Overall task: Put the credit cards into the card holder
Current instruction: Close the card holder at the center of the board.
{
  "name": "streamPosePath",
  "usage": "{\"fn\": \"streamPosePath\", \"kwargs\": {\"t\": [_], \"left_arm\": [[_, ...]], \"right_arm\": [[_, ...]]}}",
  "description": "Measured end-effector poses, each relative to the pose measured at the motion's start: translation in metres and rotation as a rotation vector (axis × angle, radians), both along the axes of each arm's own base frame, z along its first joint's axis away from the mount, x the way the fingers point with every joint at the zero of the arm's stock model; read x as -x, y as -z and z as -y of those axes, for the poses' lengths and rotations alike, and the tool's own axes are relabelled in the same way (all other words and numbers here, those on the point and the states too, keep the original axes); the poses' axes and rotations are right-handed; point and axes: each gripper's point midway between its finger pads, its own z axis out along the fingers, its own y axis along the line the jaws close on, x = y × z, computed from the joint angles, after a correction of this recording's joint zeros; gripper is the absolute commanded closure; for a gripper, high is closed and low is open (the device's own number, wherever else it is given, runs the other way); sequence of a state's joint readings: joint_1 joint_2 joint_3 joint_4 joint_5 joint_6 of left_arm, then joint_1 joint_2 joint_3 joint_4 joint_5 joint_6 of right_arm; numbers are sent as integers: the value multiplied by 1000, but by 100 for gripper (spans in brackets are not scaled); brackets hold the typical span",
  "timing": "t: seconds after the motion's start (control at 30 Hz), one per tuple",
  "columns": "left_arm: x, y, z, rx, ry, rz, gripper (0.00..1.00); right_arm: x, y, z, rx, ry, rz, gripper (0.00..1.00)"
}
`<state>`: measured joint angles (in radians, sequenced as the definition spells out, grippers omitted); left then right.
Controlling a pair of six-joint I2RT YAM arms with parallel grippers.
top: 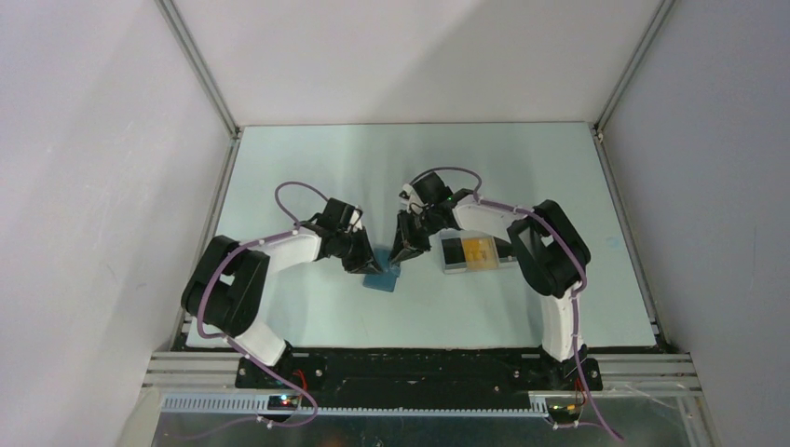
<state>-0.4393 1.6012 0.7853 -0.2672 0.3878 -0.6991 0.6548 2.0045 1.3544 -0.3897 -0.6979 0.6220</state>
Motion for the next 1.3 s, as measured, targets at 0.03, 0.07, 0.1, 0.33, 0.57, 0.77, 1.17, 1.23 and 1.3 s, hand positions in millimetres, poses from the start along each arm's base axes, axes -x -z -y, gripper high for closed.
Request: {"fn": "streamPosePath", "kwargs": {"t": [0.03, 0.07, 0.1, 0.33, 0.57, 0.77, 1.17, 1.23, 1.3], "left_arm": [[0, 0, 0, 0, 0, 0, 88], [0, 0, 0, 0, 0, 0, 88], [0, 0, 0, 0, 0, 0, 88], [0, 0, 0, 0, 0, 0, 87], [1, -4, 1, 10, 3, 4, 78], [-3, -13, -5, 33, -17, 9, 68], [-6, -28, 1, 151, 20, 15, 67], [-6, -28, 4, 170, 32, 11, 68], [-5, -24, 7, 182, 41, 3, 69]], "right_arm": [[1, 0, -2, -3, -1, -2, 80], [3, 0, -5, -8, -5, -4, 79], [4, 2, -8, -13, -9, -5, 78], [7, 19, -20, -17, -8, -42, 76], [-2, 17, -19, -29, 12, -22, 78], [-8, 18, -17, -30, 36, -30, 79], [-18, 18, -10, -32, 64, -29, 81], [-19, 19, -9, -26, 69, -28, 82], [-20, 21, -8, -17, 73, -28, 82]]}}
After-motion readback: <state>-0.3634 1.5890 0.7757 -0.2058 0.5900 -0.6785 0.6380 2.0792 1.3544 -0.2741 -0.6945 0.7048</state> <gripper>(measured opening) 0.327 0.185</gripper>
